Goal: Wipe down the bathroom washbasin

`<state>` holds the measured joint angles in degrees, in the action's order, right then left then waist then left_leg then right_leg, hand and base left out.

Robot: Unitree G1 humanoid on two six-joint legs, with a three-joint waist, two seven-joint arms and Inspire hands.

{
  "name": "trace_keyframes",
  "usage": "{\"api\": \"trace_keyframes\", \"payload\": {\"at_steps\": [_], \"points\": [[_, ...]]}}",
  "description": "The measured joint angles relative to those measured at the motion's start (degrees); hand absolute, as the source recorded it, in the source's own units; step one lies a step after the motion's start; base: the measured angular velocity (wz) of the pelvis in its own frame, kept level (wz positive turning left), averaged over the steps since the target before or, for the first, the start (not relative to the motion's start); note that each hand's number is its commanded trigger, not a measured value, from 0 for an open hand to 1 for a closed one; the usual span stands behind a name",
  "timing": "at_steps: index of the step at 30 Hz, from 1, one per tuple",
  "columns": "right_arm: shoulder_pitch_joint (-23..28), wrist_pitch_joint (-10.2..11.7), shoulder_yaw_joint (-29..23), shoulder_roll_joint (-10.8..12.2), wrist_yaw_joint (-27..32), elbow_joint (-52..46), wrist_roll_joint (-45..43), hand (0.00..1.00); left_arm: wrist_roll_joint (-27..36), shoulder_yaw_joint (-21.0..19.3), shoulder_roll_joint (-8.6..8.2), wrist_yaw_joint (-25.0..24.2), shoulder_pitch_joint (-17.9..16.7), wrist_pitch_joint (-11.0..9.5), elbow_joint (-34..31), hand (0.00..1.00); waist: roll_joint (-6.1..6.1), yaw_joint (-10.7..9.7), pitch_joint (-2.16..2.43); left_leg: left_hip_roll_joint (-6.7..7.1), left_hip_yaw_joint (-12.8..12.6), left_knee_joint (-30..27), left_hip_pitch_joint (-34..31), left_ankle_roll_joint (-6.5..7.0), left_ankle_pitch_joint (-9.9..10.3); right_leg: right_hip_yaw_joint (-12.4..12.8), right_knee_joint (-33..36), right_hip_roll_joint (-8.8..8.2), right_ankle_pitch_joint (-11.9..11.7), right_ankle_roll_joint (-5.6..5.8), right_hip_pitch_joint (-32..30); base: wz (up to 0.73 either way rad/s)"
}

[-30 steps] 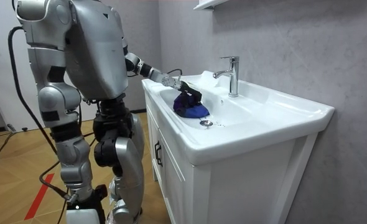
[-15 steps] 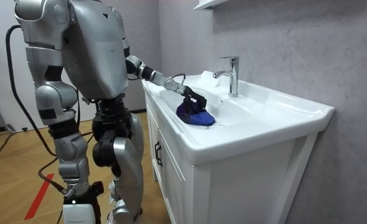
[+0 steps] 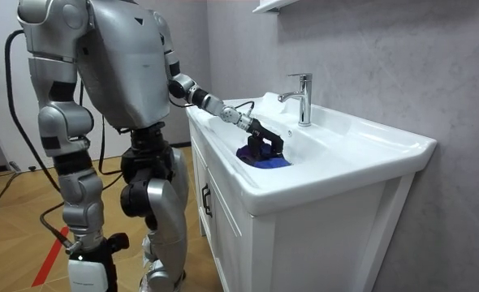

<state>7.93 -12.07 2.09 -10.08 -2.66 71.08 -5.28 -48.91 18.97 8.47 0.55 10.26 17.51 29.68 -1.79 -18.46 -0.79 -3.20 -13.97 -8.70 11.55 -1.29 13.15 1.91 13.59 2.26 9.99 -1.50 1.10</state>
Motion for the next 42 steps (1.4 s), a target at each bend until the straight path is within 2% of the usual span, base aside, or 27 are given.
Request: {"api": "trace_keyframes", "payload": {"at_steps": [1, 4, 6, 10, 16, 20, 23, 27, 31, 32, 34, 37, 40, 42], "points": [[-0.32, 0.06, 0.05, 0.01, 0.00, 0.29, -0.15, 0.00, -0.05, 0.78, -0.21, -0.21, 0.91, 0.00, 0.04, 1.00, -0.16, -0.15, -0.11, 0.00, -0.12, 0.00, -0.12, 0.00, 0.00, 0.13, -0.21, -0.03, -0.25, 0.08, -0.05, -0.11], [-0.81, 0.19, 0.16, 0.03, -0.01, 1.93, -0.48, 0.00, 0.46, 2.32, -0.84, -0.25, 2.23, 0.02, 0.33, 1.00, -0.42, -0.88, -0.03, 0.08, -0.34, 0.03, -0.08, 0.00, 0.00, 0.18, -0.37, -0.09, -0.41, 0.14, 0.08, -0.04], [-1.26, 0.09, 0.58, 0.02, -0.01, 2.49, -0.49, 0.00, 1.07, 4.09, -0.87, -0.26, 4.05, 0.04, 0.34, 1.00, -0.95, -1.79, -0.09, 0.03, -1.36, 0.23, -0.17, 0.00, 0.00, 0.29, 0.03, -0.12, -0.51, 0.25, 0.15, -0.03], [-1.32, 0.08, 0.57, 0.04, -0.01, 3.23, -0.47, 0.00, 2.12, 4.39, -0.99, -0.25, 5.70, 0.03, 0.73, 1.00, -1.35, -2.46, -0.32, -0.03, -1.82, 0.30, 0.00, 0.00, 0.00, 1.15, 0.18, -0.06, -0.54, 0.23, 0.14, -0.13], [-0.68, 0.06, 0.55, -0.03, -0.11, 5.00, -0.39, 0.00, 2.18, 3.75, 0.02, -0.01, 6.23, -0.07, 0.73, 1.00, -1.68, -3.17, -0.53, -0.02, -2.44, 0.36, 0.23, 0.00, 0.00, 2.31, -0.15, 0.48, -0.56, 0.19, -0.24, -0.08], [0.11, -0.06, 0.49, -0.05, -0.64, 5.03, -0.93, 0.00, 2.01, 2.41, 0.53, 0.43, 6.64, -0.53, 2.04, 1.00, -2.01, -3.12, -0.47, -0.08, -3.68, 0.23, 0.05, 0.00, 0.00, 3.57, 0.41, 0.89, -0.55, 0.14, -1.56, -0.17], [0.26, -0.58, 0.48, -0.26, -0.63, 4.95, -1.54, 0.00, 2.02, 0.31, 0.63, 0.99, 6.89, -0.49, 3.60, 1.00, -1.96, -3.13, -0.50, -0.13, -4.78, 0.09, -0.03, 0.00, 0.00, 4.52, 1.21, 1.15, -0.53, 0.00, -1.91, -0.20], [1.78, -1.37, -0.16, -0.90, -0.63, 4.17, -1.73, 0.00, 2.06, 0.13, 0.77, 1.55, 7.76, -0.59, 6.41, 1.00, -1.76, -3.09, -0.61, -0.24, -4.82, 0.08, 0.44, 0.00, 0.00, 5.02, 1.18, 1.41, -0.55, -0.06, -1.36, -0.04], [1.85, -1.74, -1.17, -0.97, -0.74, 4.50, -2.01, 0.00, 1.97, -2.52, 1.05, 1.64, 8.47, -1.55, 9.36, 1.00, -1.25, -2.59, -0.70, -0.38, -5.44, 0.11, 1.00, -0.01, 0.01, 6.29, 1.19, 1.97, -0.72, -0.20, -1.33, -0.15], [2.15, -1.75, -1.23, -0.99, -0.86, 4.45, -2.43, 0.00, 1.96, -3.23, 1.24, 1.63, 8.82, -1.60, 10.23, 1.00, -1.12, -2.37, -0.68, -0.45, -6.27, 0.10, 1.06, -0.01, 0.01, 6.65, 1.22, 2.12, -0.83, -0.23, -1.46, -0.17], [2.98, -1.83, -2.11, -0.97, -1.28, 4.25, -2.89, 0.00, 1.89, -3.73, 1.78, 1.62, 9.49, -1.69, 11.84, 1.00, -1.08, -1.81, -0.63, -0.52, -6.41, 0.10, 1.09, -0.01, 0.01, 7.32, 1.12, 2.41, -1.18, -0.26, -1.59, -0.20], [5.20, -1.90, -5.58, -1.05, -1.26, 2.72, -3.39, 0.00, 1.84, -5.24, 2.66, 1.63, 9.66, -1.74, 14.71, 1.00, -1.55, -1.77, -0.05, -0.64, -6.42, 0.17, 1.18, -0.02, 0.02, 7.81, 0.94, 2.66, -1.55, -0.36, -1.61, -0.15], [6.86, -3.05, -7.91, -1.07, -1.21, 1.99, -4.15, 0.00, 1.45, -5.83, 4.20, 1.47, 9.46, -1.62, 18.07, 1.00, -1.28, -1.67, 0.42, -0.98, -6.42, 0.26, 2.40, -0.04, 0.03, 8.77, 0.94, 3.10, -1.82, -0.70, -0.63, -0.20], [7.41, -3.11, -9.73, -1.12, -1.25, 1.94, -5.47, 0.00, -0.92, -7.47, 5.27, 0.98, 9.41, -1.57, 20.39, 1.00, -1.10, -1.64, 0.43, -1.22, -6.54, 0.30, 3.26, -0.05, 0.04, 9.37, 0.59, 3.75, -2.00, -0.98, -0.11, -0.18]]}}
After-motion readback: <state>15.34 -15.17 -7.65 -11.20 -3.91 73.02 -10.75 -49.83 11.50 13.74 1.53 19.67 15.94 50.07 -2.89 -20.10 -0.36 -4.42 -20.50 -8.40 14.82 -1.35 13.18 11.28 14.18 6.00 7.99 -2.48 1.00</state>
